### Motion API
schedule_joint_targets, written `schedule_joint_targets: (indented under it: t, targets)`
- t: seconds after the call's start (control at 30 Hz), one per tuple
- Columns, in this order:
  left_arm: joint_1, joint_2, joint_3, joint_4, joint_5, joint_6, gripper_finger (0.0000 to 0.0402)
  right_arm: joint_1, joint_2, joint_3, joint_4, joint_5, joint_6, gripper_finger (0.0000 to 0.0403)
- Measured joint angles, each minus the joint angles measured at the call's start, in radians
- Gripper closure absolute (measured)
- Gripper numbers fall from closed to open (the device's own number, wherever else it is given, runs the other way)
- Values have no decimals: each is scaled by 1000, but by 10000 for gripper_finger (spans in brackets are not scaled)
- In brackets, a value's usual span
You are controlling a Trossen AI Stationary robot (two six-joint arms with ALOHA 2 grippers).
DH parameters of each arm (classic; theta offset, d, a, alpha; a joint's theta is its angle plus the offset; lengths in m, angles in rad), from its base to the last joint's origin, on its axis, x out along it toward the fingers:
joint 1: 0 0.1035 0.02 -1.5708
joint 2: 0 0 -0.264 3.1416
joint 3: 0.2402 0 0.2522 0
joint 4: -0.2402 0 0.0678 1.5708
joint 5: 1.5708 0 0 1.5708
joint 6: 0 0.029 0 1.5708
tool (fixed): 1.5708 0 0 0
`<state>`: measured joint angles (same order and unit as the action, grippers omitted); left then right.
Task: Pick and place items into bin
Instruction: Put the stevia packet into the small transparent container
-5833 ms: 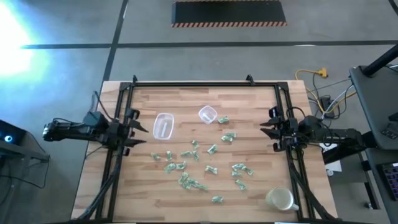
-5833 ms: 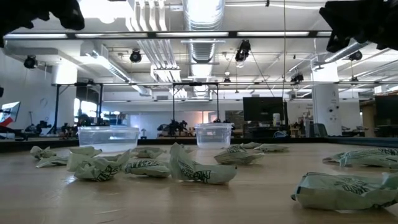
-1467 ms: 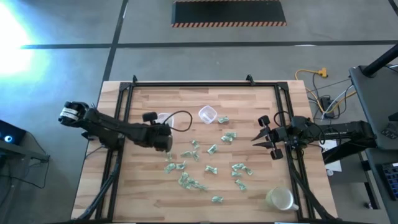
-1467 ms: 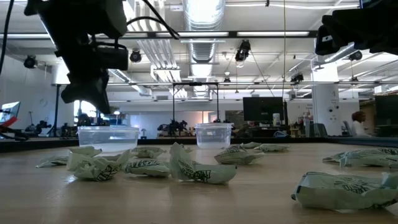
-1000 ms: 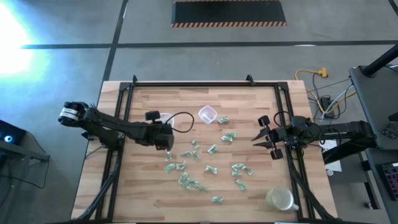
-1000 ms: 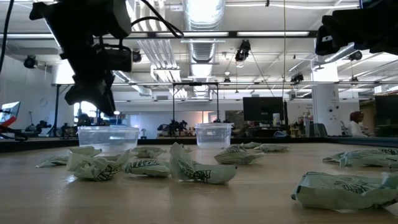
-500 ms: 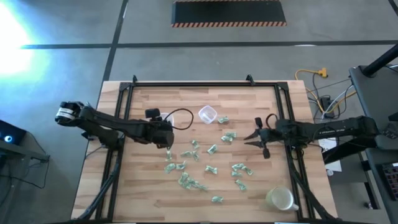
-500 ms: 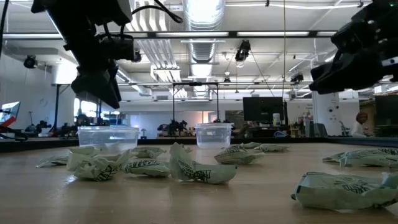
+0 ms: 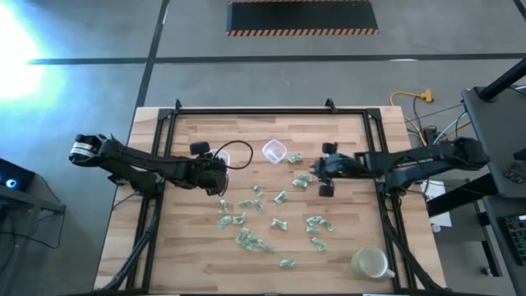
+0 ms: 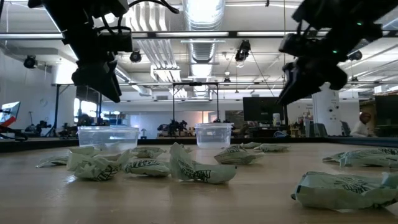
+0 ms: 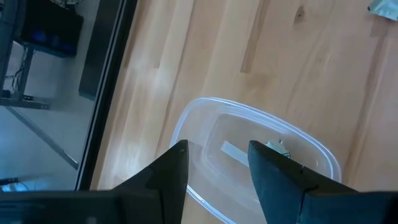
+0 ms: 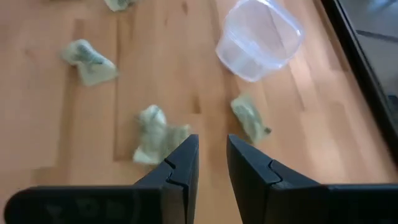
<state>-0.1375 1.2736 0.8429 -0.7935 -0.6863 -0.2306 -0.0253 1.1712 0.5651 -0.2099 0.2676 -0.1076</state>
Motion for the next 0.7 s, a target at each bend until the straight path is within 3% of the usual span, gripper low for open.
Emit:
schedule_joint_targets:
  t: [0.2, 0.4, 0.53, 0.7]
  targets:
    - [0, 0, -2, -1, 1, 0, 251, -57, 209, 125, 12, -5, -112, 330]
    - [0, 0, -4, -2, 1, 1, 251, -169, 381, 197, 11, -6, -122, 330]
    - [0, 0, -4, -4, 1, 1, 251, -230, 428, 219, 7, -38, -127, 324]
    - [0, 1, -4, -4, 1, 2, 251, -266, 425, 220, 7, -167, -105, 292]
